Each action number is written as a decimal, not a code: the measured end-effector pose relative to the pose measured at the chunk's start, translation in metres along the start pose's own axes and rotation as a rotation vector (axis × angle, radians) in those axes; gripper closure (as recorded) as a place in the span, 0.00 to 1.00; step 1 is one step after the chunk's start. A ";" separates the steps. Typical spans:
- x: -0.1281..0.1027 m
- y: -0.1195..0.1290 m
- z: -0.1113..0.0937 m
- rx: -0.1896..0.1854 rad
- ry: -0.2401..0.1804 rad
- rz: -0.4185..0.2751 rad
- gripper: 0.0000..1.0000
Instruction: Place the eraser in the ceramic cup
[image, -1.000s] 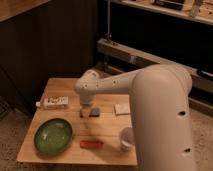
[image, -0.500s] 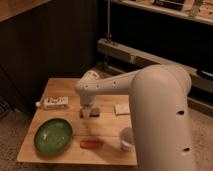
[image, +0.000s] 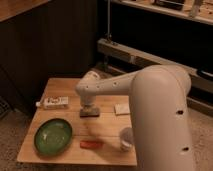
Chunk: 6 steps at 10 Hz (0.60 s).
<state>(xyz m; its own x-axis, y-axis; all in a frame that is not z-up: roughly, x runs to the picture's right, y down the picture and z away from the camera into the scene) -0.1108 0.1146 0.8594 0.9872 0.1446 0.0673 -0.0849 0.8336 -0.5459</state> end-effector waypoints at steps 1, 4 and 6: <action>0.003 -0.002 -0.002 0.004 0.000 0.005 0.67; 0.011 -0.003 0.011 -0.025 -0.031 0.012 0.39; 0.019 -0.005 0.020 -0.058 -0.082 0.032 0.21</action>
<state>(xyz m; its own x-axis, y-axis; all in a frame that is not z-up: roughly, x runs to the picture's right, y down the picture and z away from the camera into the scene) -0.0940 0.1242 0.8803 0.9695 0.2156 0.1164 -0.1055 0.7962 -0.5958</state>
